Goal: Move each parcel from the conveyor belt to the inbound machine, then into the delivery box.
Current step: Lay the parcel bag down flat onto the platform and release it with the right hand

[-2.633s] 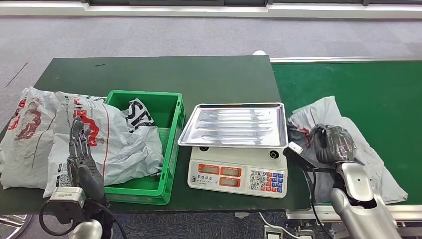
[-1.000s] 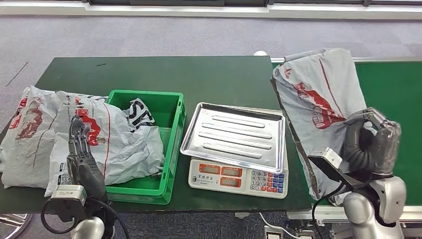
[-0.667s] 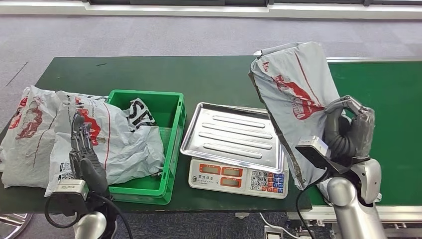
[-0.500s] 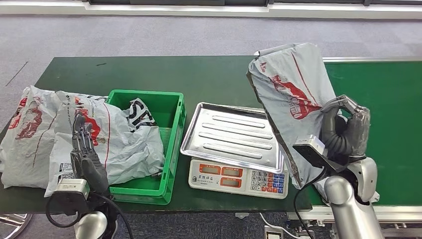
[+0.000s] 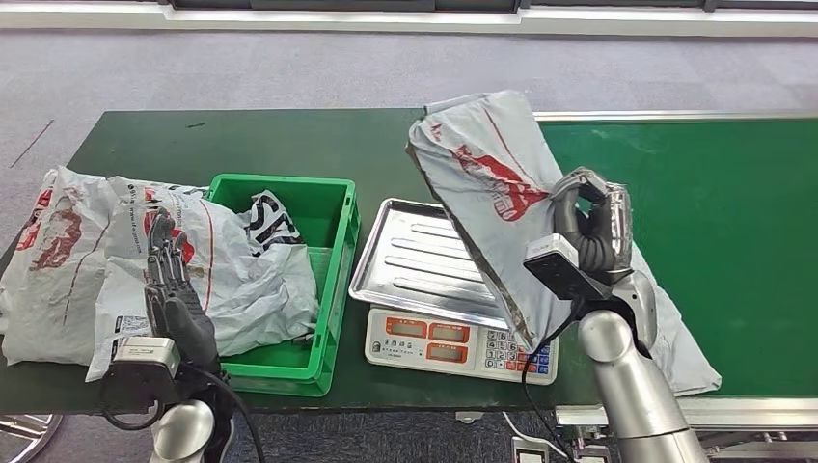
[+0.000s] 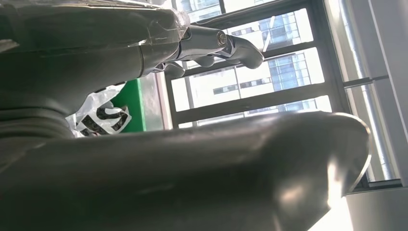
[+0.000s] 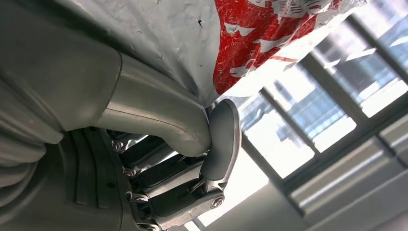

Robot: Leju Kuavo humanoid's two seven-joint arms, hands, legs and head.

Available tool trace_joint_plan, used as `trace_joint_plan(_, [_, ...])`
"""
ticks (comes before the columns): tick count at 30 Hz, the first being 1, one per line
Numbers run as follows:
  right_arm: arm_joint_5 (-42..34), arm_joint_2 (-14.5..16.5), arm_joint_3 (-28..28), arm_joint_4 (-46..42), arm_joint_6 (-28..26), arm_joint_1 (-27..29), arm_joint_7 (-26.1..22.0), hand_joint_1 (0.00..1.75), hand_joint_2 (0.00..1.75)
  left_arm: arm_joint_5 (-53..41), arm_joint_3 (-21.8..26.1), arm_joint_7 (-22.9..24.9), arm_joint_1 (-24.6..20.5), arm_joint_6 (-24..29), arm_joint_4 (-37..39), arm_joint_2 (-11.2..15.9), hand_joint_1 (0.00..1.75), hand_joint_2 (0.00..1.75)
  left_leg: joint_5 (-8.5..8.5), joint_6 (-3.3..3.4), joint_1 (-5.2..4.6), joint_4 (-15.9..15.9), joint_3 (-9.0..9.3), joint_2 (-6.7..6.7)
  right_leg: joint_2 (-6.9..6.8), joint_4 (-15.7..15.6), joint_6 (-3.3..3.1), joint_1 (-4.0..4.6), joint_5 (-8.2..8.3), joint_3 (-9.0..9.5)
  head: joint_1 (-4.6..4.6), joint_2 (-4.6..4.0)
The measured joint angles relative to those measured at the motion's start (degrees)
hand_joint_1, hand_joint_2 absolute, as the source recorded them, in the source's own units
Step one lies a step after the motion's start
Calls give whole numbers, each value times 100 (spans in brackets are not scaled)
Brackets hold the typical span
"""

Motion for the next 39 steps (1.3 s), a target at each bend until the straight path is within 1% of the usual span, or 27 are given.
trace_joint_plan(7, [-82, 213, 427, 499, 109, -290, -51, 175, 175, 22, -32, -16, -83, 28, 118, 0, 0, 0, 0, 0, 0, 0, -1, -3, 0, 0, 0, 0, 0, -2, 0, 0])
trace_joint_plan(21, [-116, 333, 605, 775, 141, -453, -20, 175, 175, 32, -54, -16, -126, 33, 199, 0, 0, 0, 0, 0, 0, 0, 0, 0, 1, 0, 0, 0, 0, -3, 0, 0])
trace_joint_plan(22, [-118, 341, 624, 794, 142, -476, -4, 172, 175, 37, -63, -15, -140, 33, 207, 0, 0, 0, 0, 0, 0, 0, 0, -1, 0, 0, 0, 0, 0, -2, 0, 0])
trace_joint_plan(26, [-119, 350, 675, 868, 136, -530, 109, 0, 175, 52, -120, -1, -187, 33, 234, 0, 0, 0, 1, -1, 0, 0, 0, -2, 0, 0, 0, 0, 0, -2, 0, 0])
trace_joint_plan(31, [-73, 338, 710, 988, -15, -570, 225, 0, 175, 56, -175, 37, -200, 33, 261, 0, 0, 0, 0, -1, 0, 1, 0, 0, 4, 0, 0, -1, 0, -3, 0, 0])
trace_joint_plan(34, [79, 302, 722, 1040, -189, -561, 371, 0, 175, 0, -217, 83, -197, 33, 261, 2, 0, 0, 0, -1, 0, 2, 0, -1, 3, 0, 0, 0, 0, -3, 0, 0])
trace_joint_plan(36, [186, 256, 725, 996, -289, -475, 480, 0, 175, -51, -236, 121, -190, 31, 258, 2, 0, 0, 0, -1, 0, 2, 1, -1, 3, 0, 0, 0, 0, -3, 0, 0])
trace_joint_plan(39, [308, 162, 725, 725, -381, -181, 664, 0, 175, -88, -242, 180, -175, 7, 255, 2, 0, 0, -1, 0, 0, 2, 1, -2, 2, 0, 0, 0, -1, -5, 0, 0])
